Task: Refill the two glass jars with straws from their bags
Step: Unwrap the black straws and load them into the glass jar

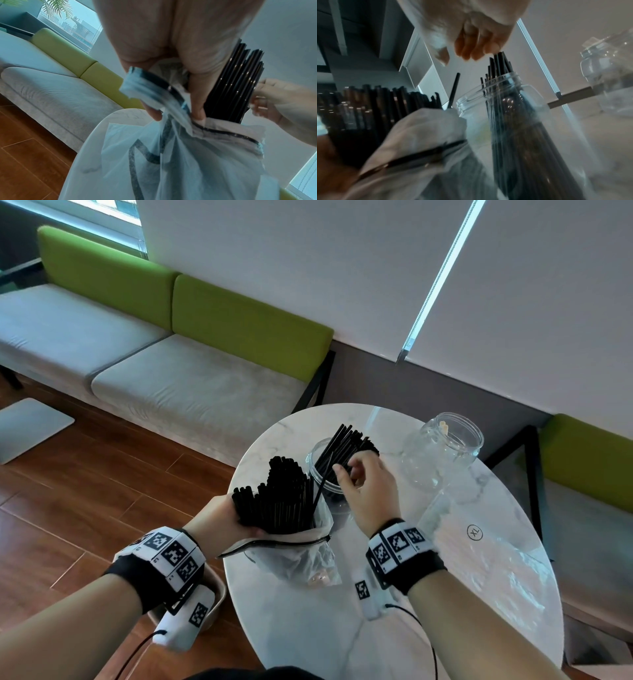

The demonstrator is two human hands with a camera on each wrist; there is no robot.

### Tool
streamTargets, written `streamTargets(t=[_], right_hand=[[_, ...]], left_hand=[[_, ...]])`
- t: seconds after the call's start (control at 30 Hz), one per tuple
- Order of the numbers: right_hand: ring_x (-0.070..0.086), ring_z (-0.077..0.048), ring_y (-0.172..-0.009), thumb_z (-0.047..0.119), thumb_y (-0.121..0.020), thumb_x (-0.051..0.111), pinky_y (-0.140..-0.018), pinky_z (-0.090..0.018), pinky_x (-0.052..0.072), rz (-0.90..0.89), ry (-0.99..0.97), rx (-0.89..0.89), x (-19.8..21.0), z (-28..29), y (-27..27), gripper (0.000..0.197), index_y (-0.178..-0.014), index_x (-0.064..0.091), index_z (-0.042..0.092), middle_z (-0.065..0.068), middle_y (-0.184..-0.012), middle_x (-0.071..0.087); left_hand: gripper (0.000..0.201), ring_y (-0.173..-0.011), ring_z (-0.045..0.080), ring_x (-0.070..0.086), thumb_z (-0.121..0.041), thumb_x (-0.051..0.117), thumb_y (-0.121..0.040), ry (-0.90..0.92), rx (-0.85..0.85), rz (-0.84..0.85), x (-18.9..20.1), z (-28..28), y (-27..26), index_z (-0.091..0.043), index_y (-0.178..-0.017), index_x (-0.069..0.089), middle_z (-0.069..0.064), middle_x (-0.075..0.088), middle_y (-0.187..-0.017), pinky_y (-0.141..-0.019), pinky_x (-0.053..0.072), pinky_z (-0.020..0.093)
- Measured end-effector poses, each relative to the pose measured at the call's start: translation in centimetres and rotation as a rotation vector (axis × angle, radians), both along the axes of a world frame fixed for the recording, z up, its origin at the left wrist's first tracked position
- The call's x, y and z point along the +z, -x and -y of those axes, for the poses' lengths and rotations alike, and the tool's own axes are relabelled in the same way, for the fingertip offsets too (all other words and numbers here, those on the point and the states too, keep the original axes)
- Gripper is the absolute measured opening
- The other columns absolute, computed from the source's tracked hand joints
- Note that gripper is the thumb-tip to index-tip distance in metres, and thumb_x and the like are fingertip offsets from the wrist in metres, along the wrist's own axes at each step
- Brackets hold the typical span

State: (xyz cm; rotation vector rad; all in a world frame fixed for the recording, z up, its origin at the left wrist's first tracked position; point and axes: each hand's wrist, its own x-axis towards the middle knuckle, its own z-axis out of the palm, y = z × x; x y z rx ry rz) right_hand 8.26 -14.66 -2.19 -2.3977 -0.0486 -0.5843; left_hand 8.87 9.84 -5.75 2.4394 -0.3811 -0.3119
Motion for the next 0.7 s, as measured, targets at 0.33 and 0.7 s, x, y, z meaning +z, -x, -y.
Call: streamTargets(t=[0.33,0.7], right_hand=[[0.058,-0.005,-0.074,0.016,-0.084,0.07,-0.077,-0.022,0.049,-0.276,-0.279,-0.036,-0.2,-3.0,-0.1,0.039,-0.12,0.053,0.016,0.008,-0.086,0.063],[0.049,-0.001,-0.109,0.05,-0.081,0.06,-0.092,-0.018,0.04,-0.633,-0.536,0.262,0.2,-4.1,3.9,0.055,-0.125,0.039,0.024,0.013,-0.118,0.048]], left_hand=[[0.031,-0.061,-0.005,0.053,-0.033,0.081,-0.065,0.049,-0.01,-0.032,-0.4,-0.2,0.2,-0.04,-0.065,0.051,-0.014,0.06,-0.067,-0.054,0.036,0.007],[0.036,-0.067,-0.002,0.057,-0.025,0.084,-0.063,0.121,0.01,-0.049,-0.9,0.0,0.4,-0.043,-0.069,0.053,-0.016,0.063,-0.071,-0.059,0.039,0.007]])
